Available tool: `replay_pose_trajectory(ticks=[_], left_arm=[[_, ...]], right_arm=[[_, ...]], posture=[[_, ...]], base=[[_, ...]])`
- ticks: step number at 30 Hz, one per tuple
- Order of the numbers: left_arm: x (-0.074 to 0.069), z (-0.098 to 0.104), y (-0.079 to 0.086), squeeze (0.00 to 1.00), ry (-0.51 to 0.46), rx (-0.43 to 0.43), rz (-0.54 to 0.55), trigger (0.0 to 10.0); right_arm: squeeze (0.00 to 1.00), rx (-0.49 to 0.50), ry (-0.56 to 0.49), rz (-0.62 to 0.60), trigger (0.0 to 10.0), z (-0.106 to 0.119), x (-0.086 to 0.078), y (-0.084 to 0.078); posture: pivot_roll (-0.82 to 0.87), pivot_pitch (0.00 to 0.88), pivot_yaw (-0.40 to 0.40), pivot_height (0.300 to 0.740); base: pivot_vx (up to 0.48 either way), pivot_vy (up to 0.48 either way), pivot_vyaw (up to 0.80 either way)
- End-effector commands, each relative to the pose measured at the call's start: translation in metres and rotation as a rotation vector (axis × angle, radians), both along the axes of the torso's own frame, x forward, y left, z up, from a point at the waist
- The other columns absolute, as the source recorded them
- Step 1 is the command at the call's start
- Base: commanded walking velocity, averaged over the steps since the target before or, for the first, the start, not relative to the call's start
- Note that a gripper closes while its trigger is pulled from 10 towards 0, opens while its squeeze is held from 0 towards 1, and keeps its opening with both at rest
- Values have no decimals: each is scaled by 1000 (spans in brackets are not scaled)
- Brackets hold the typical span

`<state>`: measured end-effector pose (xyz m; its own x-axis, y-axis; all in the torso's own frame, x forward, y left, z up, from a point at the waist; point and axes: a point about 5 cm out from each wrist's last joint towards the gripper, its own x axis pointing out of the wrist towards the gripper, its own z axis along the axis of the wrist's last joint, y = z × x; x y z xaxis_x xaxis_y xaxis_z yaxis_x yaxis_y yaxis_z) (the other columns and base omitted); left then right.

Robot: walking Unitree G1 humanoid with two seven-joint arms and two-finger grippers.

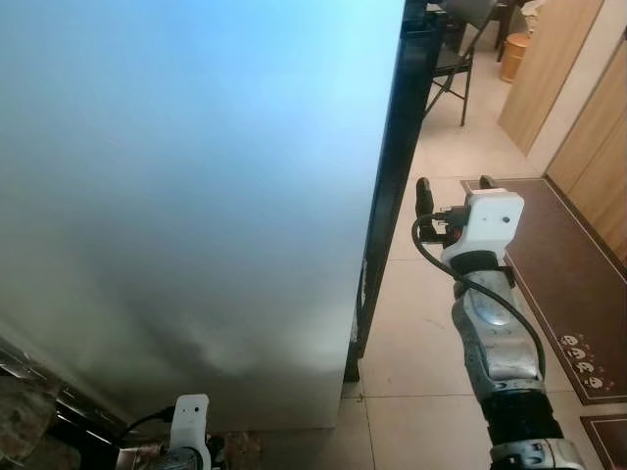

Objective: Restocking fridge

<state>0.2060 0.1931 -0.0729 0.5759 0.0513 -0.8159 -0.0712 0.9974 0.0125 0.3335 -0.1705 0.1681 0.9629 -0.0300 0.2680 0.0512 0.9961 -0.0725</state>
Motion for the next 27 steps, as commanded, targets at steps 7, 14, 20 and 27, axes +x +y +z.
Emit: replay_pose_trajectory(ticks=[7,14,20,27], left_arm=[[-25,-11,10,0,61,21,21,10000],[-50,-21,14,0,90,28,84,10000],[-72,-27,20,0,112,36,129,10000],[-82,-29,25,0,124,45,133,10000]], right_arm=[[0,95,108,-52,10000,-30,-24,5],[0,39,139,-15,10000,-45,-68,16],[0,11,150,-157,10000,-53,-101,-13],[0,-6,169,-160,10000,-47,-106,-21]], posture=[[-174,0,60,740],[-179,0,79,740],[-212,0,89,740],[-224,0,67,740]], base=[[0,0,0],[0,0,0],[0,0,0],[0,0,0]])
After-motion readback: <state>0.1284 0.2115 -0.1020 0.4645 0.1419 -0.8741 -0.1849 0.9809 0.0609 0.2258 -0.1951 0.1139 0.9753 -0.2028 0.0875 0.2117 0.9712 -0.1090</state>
